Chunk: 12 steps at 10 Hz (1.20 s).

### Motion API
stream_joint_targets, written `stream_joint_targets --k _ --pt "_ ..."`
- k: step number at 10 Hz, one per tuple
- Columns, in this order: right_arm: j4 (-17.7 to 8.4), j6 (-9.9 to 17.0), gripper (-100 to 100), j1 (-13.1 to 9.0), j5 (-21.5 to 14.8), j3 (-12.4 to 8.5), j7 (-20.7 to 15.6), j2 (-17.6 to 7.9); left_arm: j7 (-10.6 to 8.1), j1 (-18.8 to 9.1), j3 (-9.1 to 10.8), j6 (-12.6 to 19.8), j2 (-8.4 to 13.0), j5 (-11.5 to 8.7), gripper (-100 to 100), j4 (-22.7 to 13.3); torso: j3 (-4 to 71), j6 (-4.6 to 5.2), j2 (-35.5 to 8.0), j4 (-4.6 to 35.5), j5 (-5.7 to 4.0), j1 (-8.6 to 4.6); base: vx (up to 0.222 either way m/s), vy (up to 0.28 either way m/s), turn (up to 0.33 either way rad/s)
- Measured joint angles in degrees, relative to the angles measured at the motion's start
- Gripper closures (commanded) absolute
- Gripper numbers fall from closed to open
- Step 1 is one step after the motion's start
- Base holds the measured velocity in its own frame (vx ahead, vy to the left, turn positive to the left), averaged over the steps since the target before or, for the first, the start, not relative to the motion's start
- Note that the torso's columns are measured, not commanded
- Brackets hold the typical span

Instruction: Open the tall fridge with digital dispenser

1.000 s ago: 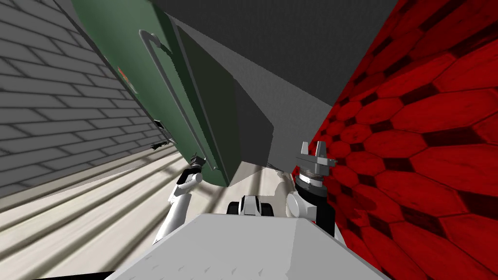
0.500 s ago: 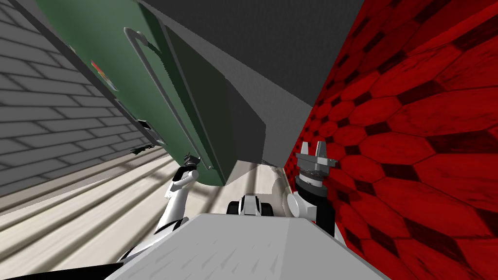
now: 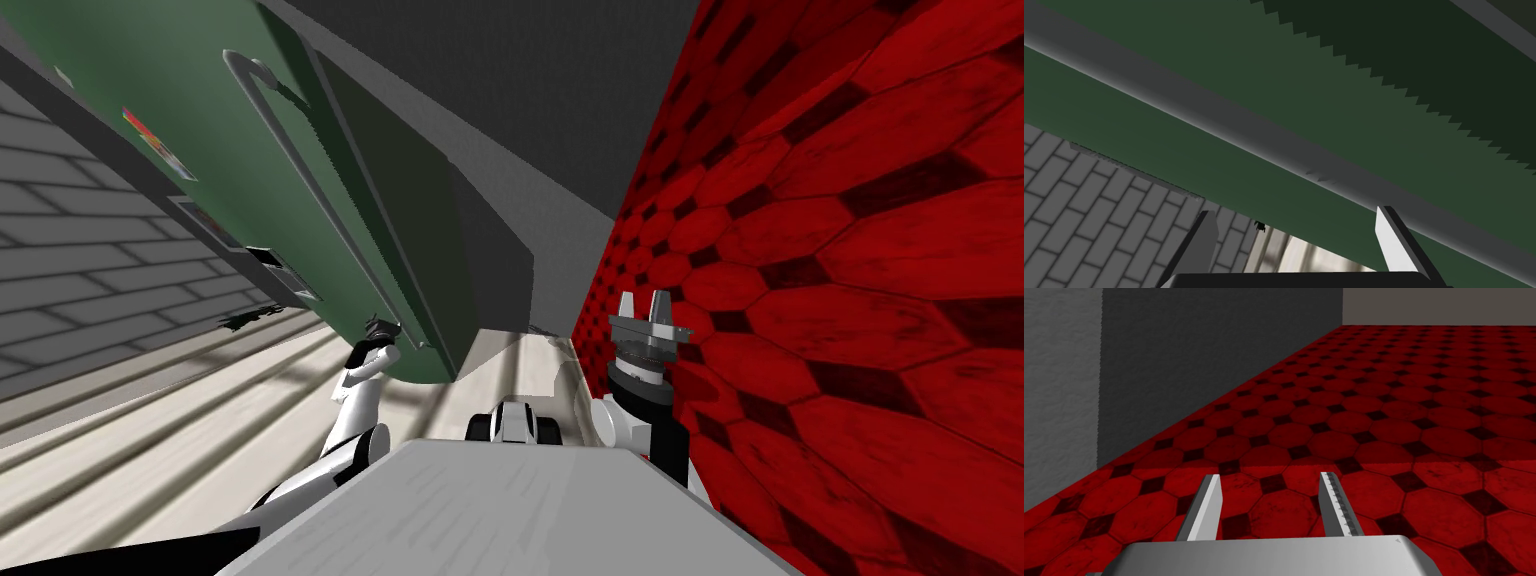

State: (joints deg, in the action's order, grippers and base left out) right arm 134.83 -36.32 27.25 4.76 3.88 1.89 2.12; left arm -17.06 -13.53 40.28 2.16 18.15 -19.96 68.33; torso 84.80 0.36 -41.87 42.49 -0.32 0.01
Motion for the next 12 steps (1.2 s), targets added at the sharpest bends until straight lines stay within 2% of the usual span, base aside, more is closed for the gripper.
stream_joint_targets --k 1,3,4,5,7,8,9,10,11,12 --pt "0.0 0.0 0 0.0 0.0 0.0 0.0 0.0 -0.30 -0.6 -0.20 -0.6 0.6 -0.4 -100 -1.5 0.0 -0.08 0.1 0.0 -0.03 0.04 -0.100 -0.060 -0.272" --pt "0.0 0.0 0 0.0 0.0 0.0 0.0 0.0 -0.93 -2.6 3.04 -1.1 2.6 0.4 -100 -5.2 0.0 0.19 -0.1 0.0 0.03 -0.09 -0.083 -0.030 -0.142" --pt "0.0 0.0 0 0.0 0.0 0.0 0.0 0.0 -0.68 -4.5 4.22 -1.5 2.5 0.9 -100 -6.9 0.0 0.23 0.1 0.0 0.01 -0.11 -0.022 0.002 0.006" --pt "0.0 0.0 0 0.0 0.0 0.0 0.0 0.0 -0.58 -4.7 4.36 -1.6 2.5 0.9 100 -7.1 0.0 -0.06 0.0 -0.2 0.13 -0.13 0.126 0.044 0.385" --pt "0.0 0.0 0 0.0 0.0 0.0 0.0 0.0 -0.07 -2.0 1.54 -0.6 0.4 0.3 100 -2.8 0.1 -0.27 0.0 -0.3 0.35 0.16 0.133 0.059 0.099" --pt "0.0 0.0 0 0.0 0.0 0.0 0.0 0.0 -0.15 -1.8 0.59 -1.1 0.8 -0.1 100 -2.2 -0.2 -0.07 -0.3 -0.2 0.35 0.07 0.012 0.024 -0.002" --pt "0.0 0.0 0 0.0 0.0 0.0 0.0 0.0 -0.14 -1.8 0.51 -1.3 0.8 -0.1 100 -1.6 -0.3 0.03 -0.5 -0.1 0.30 -0.08 0.081 0.032 0.306" --pt "0.0 0.0 0 0.0 0.0 0.0 0.0 0.0 -0.04 -0.1 -1.51 -1.2 0.0 -0.8 100 -0.7 -0.2 -0.25 -0.3 -0.2 0.31 -0.05 0.113 0.036 0.223" --pt "0.0 0.0 0 0.0 0.0 0.0 0.0 0.0 0.30 1.9 -2.73 -0.2 -1.4 -0.9 100 2.0 -0.1 -0.28 -0.2 -0.3 0.31 -0.02 0.068 0.032 0.025" --pt "0.0 0.0 0 0.0 0.0 0.0 0.0 0.0 0.77 2.0 -2.99 0.4 -2.1 -0.5 100 4.1 -0.2 -0.28 -0.4 -0.2 0.30 -0.04 0.116 0.086 0.315"
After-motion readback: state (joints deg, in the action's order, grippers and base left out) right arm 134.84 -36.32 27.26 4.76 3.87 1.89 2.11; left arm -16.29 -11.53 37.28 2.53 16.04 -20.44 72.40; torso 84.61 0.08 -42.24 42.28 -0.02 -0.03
